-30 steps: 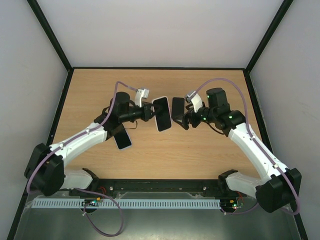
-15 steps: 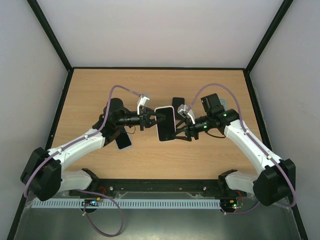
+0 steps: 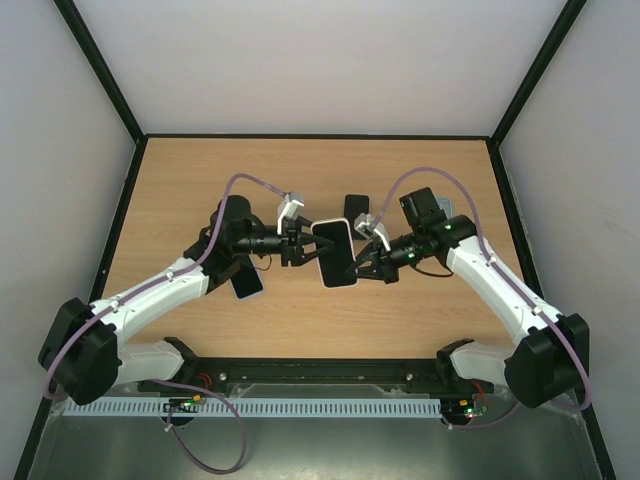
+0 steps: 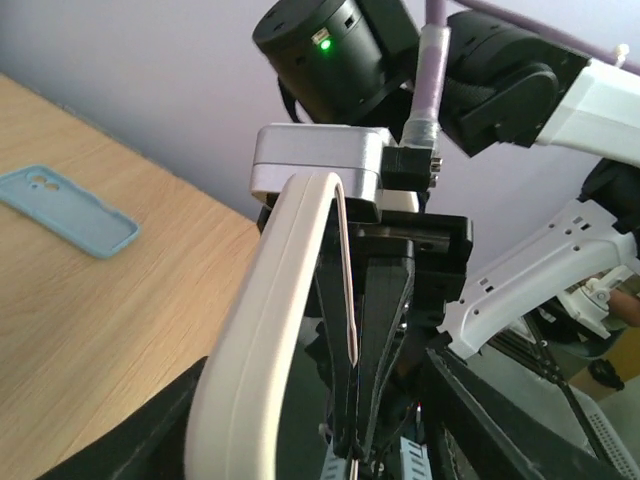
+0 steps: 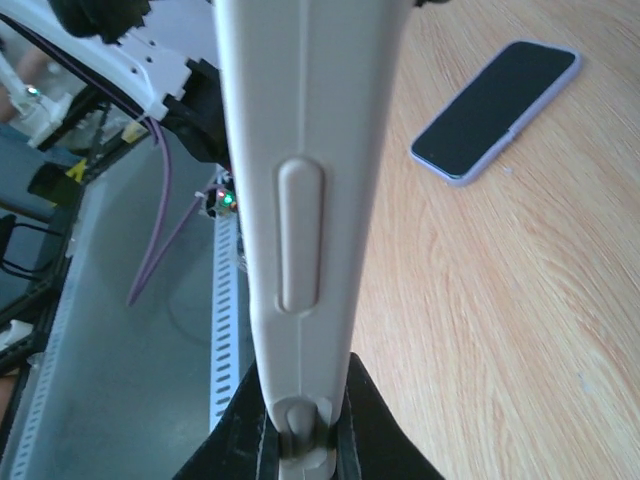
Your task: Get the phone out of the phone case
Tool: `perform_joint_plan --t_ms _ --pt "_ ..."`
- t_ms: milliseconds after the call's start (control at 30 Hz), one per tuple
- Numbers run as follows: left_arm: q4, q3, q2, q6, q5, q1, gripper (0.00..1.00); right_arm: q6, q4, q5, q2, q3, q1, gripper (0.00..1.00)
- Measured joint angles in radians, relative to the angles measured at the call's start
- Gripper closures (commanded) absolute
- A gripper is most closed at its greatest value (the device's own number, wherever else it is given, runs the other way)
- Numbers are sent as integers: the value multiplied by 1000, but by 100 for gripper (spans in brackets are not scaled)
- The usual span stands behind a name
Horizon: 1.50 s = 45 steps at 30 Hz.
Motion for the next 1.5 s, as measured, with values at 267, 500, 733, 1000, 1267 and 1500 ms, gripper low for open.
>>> perform_joint_plan --t_ms 267,500,733,1000,1267,1500 --pt "-211 36 -16 156 -15 -27 63 -106 -135 78 25 48 0 98" --pt "-254 37 -8 186 -14 -48 82 -179 -207 75 42 50 0 98" --pt "-266 53 -3 183 39 -49 97 -228 -237 73 45 61 0 82" --pt "-347 136 3 198 100 -24 97 -407 -367 132 53 135 0 44" --pt "-436 212 8 198 50 -1 97 -585 -445 178 39 139 0 45" --pt "-375 173 18 141 121 5 97 -634 -458 137 38 140 1 54"
